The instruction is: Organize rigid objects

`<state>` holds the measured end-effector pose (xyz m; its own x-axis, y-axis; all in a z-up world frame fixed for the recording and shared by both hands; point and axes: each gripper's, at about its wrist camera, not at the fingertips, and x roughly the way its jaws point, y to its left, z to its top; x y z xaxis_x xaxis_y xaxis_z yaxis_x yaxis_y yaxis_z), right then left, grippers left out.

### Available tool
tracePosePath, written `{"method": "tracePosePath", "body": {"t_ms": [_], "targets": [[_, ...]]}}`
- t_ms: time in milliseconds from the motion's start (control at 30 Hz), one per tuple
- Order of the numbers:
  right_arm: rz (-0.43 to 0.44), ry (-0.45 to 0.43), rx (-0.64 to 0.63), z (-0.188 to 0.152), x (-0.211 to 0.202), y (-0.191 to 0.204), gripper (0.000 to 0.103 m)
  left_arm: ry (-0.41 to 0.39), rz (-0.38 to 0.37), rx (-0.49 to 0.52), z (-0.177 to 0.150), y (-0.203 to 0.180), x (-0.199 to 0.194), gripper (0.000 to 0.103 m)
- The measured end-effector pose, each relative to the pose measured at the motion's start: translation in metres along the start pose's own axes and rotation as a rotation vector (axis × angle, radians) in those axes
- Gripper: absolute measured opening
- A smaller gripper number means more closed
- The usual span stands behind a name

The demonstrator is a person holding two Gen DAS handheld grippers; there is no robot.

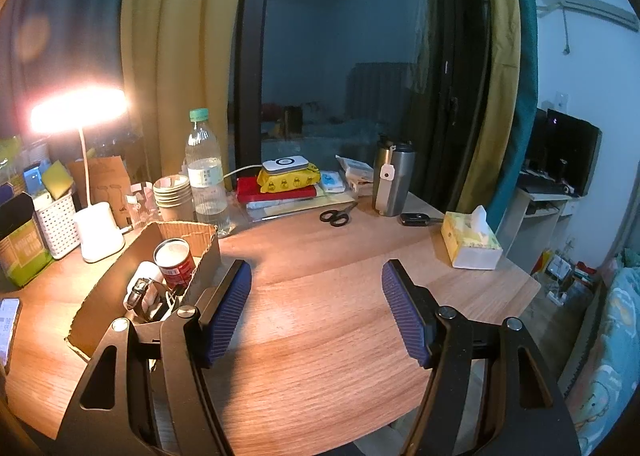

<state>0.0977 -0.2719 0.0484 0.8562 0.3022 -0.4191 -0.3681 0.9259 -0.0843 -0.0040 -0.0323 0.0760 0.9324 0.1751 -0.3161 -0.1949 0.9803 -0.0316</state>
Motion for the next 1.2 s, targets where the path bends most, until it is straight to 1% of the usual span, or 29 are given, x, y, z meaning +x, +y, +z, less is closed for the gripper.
{"method": "tracePosePath", "body": {"t_ms": [267,1200], "targets": [[0.022,-0.023,-0.013,0.002,-0.005,0.005,0.071,0.004,0.0,0.001,0.0,0.0,0.001,0.093],[0.014,-0.028,-0.032,0.001,-0.005,0.012,0.071,0.015,-0.001,-0.004,-0.004,0.002,0.006,0.093]]}}
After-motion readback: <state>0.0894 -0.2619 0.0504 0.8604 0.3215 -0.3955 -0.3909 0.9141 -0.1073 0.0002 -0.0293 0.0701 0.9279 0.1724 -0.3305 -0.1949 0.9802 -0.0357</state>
